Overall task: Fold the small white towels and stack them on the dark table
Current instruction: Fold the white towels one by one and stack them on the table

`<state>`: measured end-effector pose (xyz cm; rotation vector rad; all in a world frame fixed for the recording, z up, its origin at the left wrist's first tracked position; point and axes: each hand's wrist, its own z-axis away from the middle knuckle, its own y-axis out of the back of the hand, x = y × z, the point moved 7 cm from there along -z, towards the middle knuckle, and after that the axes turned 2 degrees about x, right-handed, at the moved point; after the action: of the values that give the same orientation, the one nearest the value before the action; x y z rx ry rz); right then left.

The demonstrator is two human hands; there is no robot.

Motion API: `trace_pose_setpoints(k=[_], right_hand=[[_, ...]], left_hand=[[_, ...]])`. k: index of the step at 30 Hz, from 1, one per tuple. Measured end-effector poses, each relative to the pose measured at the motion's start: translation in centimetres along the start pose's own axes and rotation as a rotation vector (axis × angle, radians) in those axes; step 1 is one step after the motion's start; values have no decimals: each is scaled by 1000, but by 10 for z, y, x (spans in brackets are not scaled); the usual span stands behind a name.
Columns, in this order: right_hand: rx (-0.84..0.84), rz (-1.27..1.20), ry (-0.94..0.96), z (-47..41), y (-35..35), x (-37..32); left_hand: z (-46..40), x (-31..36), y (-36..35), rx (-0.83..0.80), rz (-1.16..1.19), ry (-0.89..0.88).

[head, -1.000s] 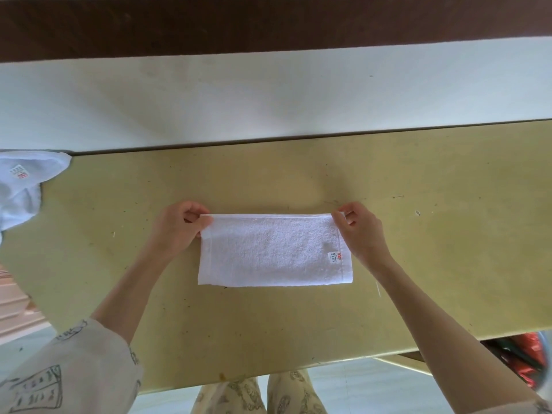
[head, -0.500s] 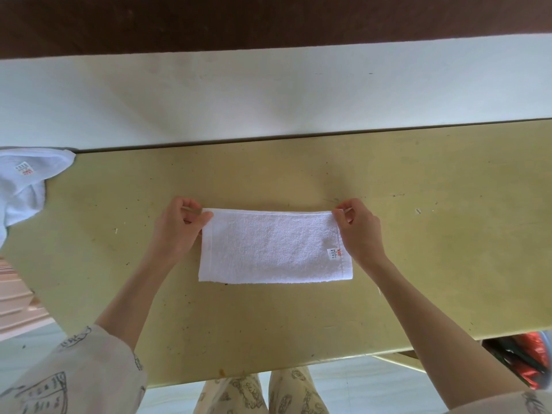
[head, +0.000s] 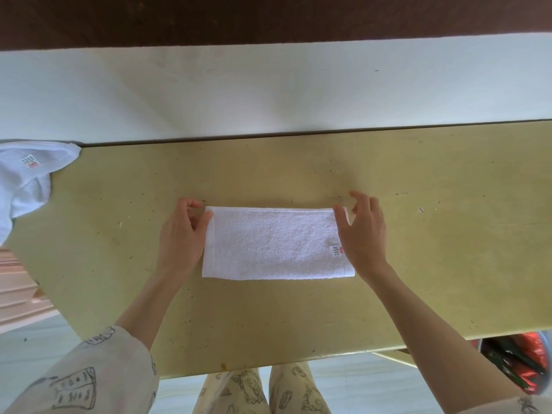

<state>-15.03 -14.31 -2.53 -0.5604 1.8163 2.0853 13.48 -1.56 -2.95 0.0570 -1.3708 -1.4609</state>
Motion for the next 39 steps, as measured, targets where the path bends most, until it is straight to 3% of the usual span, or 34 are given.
trace_pose_setpoints(k=[3,5,7,14,22,27,33,39], right_hand=[[205,132,280,17,7,-25],[200,97,454,37,-9,-46],[120,58,560,57,-35,-63],[-10,256,500,50,-67,-30],[-127,419,449,50,-70,-28],[-141,426,444,50,-71,-29],[-138,427,444,51,-71,-29],[-140,420,437,51,-71,-30]], left_hand=[[20,20,3,171,-284,-220],[40,41,-15,192,-351,-419],[54,54,-47,100,-363,-562],[45,17,-86,-44,-621,-607],[30,-24,-44,-65,-608,-402],[33,-18,-12,146,-502,-133],[35,-12,-21,70,-384,227],[33,-2,-20,43,-162,215]])
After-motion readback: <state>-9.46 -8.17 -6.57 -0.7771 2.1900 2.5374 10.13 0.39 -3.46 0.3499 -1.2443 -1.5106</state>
